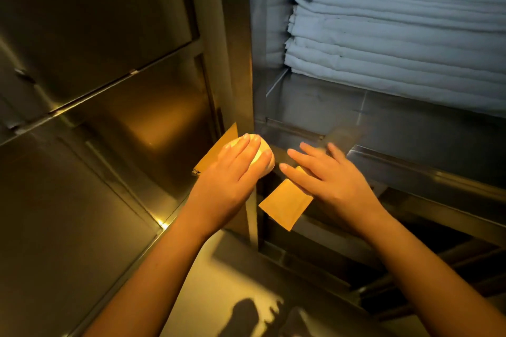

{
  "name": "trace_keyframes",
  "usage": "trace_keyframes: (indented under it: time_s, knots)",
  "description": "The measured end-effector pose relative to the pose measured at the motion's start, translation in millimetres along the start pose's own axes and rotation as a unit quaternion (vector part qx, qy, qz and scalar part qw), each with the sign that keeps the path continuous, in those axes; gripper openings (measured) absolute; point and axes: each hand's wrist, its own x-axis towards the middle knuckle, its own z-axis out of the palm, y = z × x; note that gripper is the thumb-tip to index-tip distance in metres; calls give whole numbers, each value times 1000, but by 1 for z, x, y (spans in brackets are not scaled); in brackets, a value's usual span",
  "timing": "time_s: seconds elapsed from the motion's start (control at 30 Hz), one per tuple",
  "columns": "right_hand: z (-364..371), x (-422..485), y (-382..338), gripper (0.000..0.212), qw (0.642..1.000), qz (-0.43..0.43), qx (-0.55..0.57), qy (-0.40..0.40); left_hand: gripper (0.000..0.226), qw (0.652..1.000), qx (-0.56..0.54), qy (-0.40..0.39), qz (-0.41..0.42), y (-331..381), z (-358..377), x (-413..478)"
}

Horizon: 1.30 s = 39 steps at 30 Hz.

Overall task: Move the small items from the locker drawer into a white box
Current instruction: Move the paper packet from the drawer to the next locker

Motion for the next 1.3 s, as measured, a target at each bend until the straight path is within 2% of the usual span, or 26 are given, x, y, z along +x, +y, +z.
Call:
trace_keyframes:
  time_s: [0.1, 0.23, 0.37, 0.53, 0.63, 0.77, 0.93, 1.03, 1.13, 1.3]
  knots:
    - [4, 11, -24, 59, 1000, -25, 7, 8, 54, 1000, 9, 8, -19, -6, -16, -26]
    - [6, 33, -60, 72, 997, -57, 36, 21, 51, 998, 27, 29, -42, -17, -37, -64]
    - [8, 62, -100, 56, 991, -100, 81, 45, 29, 993, 52, 46, -94, -28, -63, -104]
    - [18, 97, -148, 56, 981, -148, 116, 48, 31, 982, 82, 27, -168, -38, -97, -157]
    - [26, 116, -176, 46, 972, -179, 141, 59, 36, 971, 103, 9, -217, -44, -117, -184]
    - [42, 144, -206, 55, 959, -222, 160, 74, 37, 951, 133, -7, -280, -51, -140, -212]
    - [63, 183, -235, 65, 943, -271, 180, 71, 56, 923, 167, -25, -344, -68, -159, -238]
    - [78, 210, -249, 68, 935, -289, 191, 77, 52, 913, 184, -26, -364, -89, -164, -251]
    - [96, 243, -260, 62, 922, -315, 206, 87, 38, 903, 207, -32, -376, -118, -164, -263]
    - [125, 305, -274, 53, 903, -345, 233, 111, 41, 878, 243, -48, -410, -172, -164, -273]
